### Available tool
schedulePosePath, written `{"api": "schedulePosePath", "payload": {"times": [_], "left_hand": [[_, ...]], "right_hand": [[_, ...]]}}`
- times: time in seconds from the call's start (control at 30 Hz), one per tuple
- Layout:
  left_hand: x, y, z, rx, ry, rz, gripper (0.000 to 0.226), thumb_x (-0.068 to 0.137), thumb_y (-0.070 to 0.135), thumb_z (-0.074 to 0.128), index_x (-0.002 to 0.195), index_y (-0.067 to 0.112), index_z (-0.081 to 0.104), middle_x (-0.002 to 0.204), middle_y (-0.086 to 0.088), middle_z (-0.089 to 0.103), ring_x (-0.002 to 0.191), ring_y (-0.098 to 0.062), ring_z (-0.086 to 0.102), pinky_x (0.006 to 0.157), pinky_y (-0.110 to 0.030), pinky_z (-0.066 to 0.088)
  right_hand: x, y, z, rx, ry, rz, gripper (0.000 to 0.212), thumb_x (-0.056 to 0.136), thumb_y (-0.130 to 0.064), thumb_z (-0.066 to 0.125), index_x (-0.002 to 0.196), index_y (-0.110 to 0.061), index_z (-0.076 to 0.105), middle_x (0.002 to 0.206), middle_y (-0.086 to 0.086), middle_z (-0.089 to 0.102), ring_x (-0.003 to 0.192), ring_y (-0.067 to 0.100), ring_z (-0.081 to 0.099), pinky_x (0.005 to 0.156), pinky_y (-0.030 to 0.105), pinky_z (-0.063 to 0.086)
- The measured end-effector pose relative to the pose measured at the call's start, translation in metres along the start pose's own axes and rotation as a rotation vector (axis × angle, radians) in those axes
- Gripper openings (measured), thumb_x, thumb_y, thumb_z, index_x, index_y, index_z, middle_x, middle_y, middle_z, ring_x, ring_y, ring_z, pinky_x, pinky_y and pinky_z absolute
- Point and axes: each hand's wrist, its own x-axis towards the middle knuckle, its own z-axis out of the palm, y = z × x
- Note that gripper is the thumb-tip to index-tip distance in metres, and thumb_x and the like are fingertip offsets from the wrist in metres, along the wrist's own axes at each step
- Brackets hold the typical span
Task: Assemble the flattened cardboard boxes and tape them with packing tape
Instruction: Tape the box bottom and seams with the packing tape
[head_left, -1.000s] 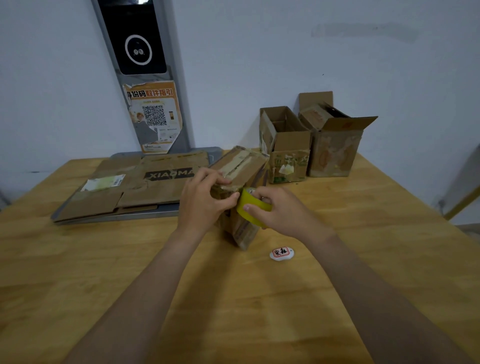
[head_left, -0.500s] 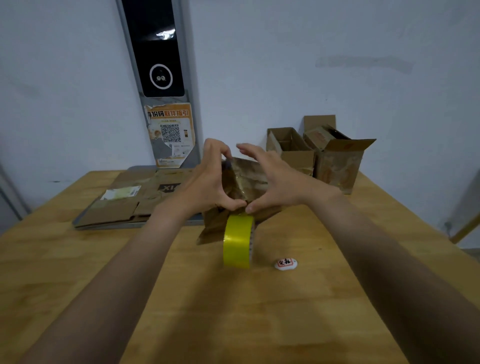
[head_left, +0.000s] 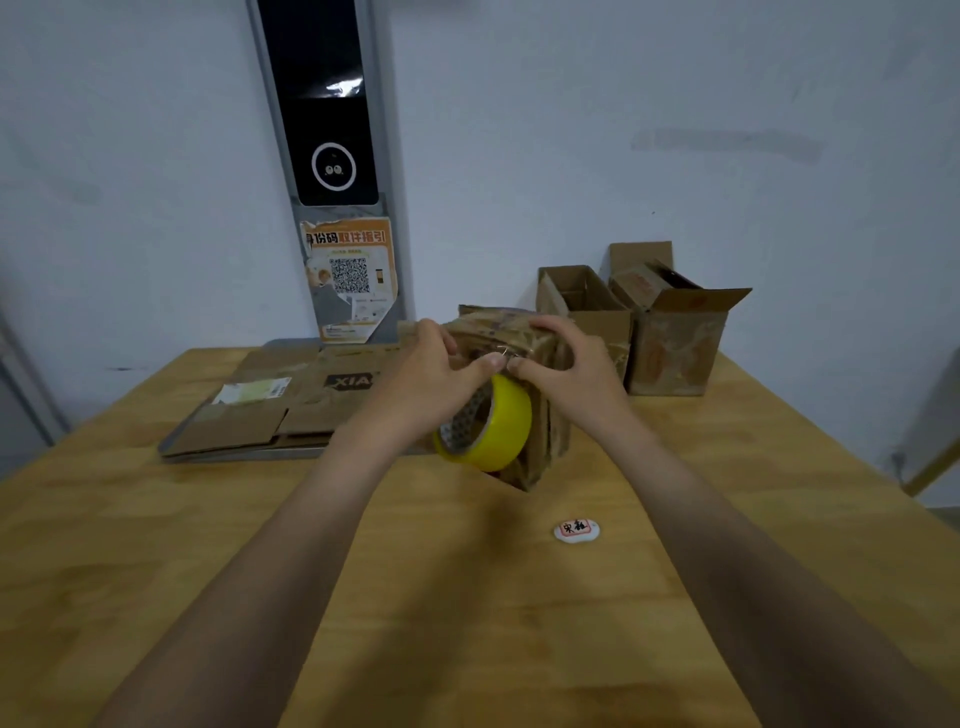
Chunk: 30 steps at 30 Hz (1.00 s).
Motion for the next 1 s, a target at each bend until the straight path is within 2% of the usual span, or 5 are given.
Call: {"api": "schedulePosePath", "payload": {"times": [0.23,0.5,0.6,0.83,1.0], "left_hand": [[-0.013,-0.018,0.052,-0.203,-0.074,-0.198,0.049,0.095,0.038,0.069,0.121,0.024,0.029,0.117,-0.005,0.055,0.096,-0.02,0.061,0.064,-0.031,0.043],[-0.018,-0.03,0.066,-0.16,0.106,-0.072,0.02,0.101,0.027,0.051,0.116,0.027,0.038,0.091,0.003,0.064,0.068,-0.013,0.064,0.054,-0.034,0.044],[-0.013,-0.026,0.064,-0.08,0.053,-0.061,0.02,0.102,0.036,0.051,0.118,0.026,0.049,0.096,0.006,0.067,0.07,-0.018,0.07,0.069,-0.044,0.058],[-0.002,-0.02,0.06,-0.12,-0.318,-0.129,0.028,0.094,0.054,0.053,0.101,0.034,0.071,0.073,0.011,0.077,0.072,-0.017,0.074,0.069,-0.032,0.055],[0.005,-0.018,0.06,-0.194,-0.4,-0.21,0.023,0.097,0.044,0.054,0.106,0.026,0.066,0.076,0.0,0.079,0.055,-0.021,0.072,0.05,-0.024,0.055]], "right_hand": [[-0.021,0.034,0.026,0.028,-0.071,0.106,0.055,0.075,-0.055,0.081,0.122,-0.058,0.053,0.133,0.003,0.047,0.115,0.014,0.046,0.076,0.018,0.038],[-0.025,0.052,0.03,-0.22,-0.169,-0.1,0.061,0.096,-0.048,0.064,0.147,-0.052,0.032,0.167,-0.011,-0.011,0.155,0.026,-0.007,0.121,0.048,0.016],[-0.025,0.053,0.03,-0.264,-0.265,-0.185,0.059,0.106,-0.039,0.051,0.156,-0.051,0.023,0.17,-0.014,-0.004,0.155,0.027,-0.019,0.126,0.055,0.005],[-0.019,0.053,0.031,-0.299,-0.181,-0.138,0.058,0.094,-0.077,0.026,0.144,-0.055,0.047,0.166,-0.015,0.022,0.157,0.027,0.007,0.125,0.056,0.01],[-0.015,0.054,0.047,-0.325,-0.008,-0.155,0.045,0.096,-0.065,0.04,0.132,-0.049,0.063,0.152,-0.009,0.043,0.151,0.032,0.026,0.12,0.062,0.02]]}}
